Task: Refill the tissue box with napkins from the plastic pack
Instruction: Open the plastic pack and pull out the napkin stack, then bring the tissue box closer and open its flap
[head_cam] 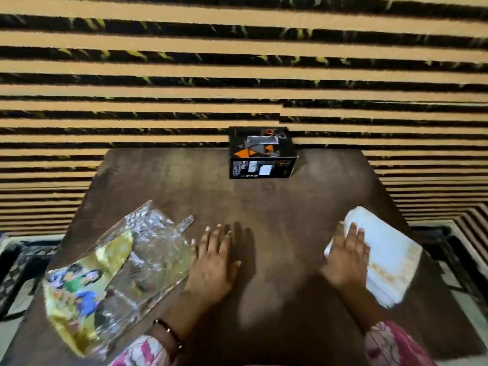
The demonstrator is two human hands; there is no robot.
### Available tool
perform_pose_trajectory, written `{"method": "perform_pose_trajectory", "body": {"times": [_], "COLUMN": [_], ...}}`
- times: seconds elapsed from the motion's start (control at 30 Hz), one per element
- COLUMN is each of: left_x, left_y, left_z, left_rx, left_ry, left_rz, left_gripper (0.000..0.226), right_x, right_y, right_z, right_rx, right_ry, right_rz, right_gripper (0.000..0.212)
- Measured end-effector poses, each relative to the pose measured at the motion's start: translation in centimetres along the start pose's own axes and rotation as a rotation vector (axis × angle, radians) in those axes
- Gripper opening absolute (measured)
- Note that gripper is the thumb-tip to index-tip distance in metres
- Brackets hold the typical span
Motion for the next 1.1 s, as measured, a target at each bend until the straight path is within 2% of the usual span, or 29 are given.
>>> {"method": "perform_pose_trajectory", "body": {"times": [0.07, 0.13, 0.3, 0.43, 0.5, 0.6, 0.73, 0.9, 1.0, 1.1], "left_x": [0.7, 1.3, 3.7, 4.3, 4.5, 3.5, 0.1, -5.4, -7.4, -7.5], "left_y": [-2.1, -4.4, -9.0, -11.5, -11.8, -11.3, -8.0, -3.4, -0.8, 0.9], "left_z": [1.1, 1.9, 3.6, 4.6, 5.2, 6.7, 9.9, 15.1, 18.1, 20.1], "left_rx": [0.039, 0.070, 0.138, 0.168, 0.150, 0.107, 0.005, -0.095, -0.168, -0.227], "left_ry": [0.037, 0.077, 0.144, 0.139, 0.165, 0.130, 0.002, -0.176, -0.206, -0.155], "left_rz": [0.010, 0.002, -0.003, -0.040, -0.023, -0.064, -0.122, -0.121, -0.140, -0.230], "left_gripper": [0.066, 0.070, 0.076, 0.085, 0.077, 0.068, 0.070, 0.073, 0.075, 0.078], "right_x": [0.9, 1.6, 0.8, -0.1, 0.1, -0.5, -2.2, -3.1, -3.2, -2.6], "right_y": [-2.8, -4.3, -5.7, -6.1, -5.9, -4.3, 0.7, 8.1, 11.0, 12.3], "right_z": [0.6, 1.2, 3.1, 5.4, 6.0, 6.3, 8.0, 12.5, 16.2, 18.5], "right_rx": [0.092, 0.099, 0.070, 0.165, 0.202, 0.158, -0.105, -0.366, -0.346, -0.233], "right_ry": [0.094, 0.138, 0.095, 0.086, 0.119, 0.095, 0.008, 0.021, 0.094, 0.224], "right_rz": [-0.112, -0.152, -0.135, -0.118, -0.111, -0.111, 0.004, 0.109, 0.243, 0.518], "right_gripper": [0.090, 0.089, 0.085, 0.091, 0.095, 0.095, 0.080, 0.072, 0.072, 0.072]}}
Point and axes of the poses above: each hand's wrist, its own z-axis towards the middle knuckle, its own x-axis out of the palm, y = z × x, the point moved 10 cm from there along z, towards the middle knuckle
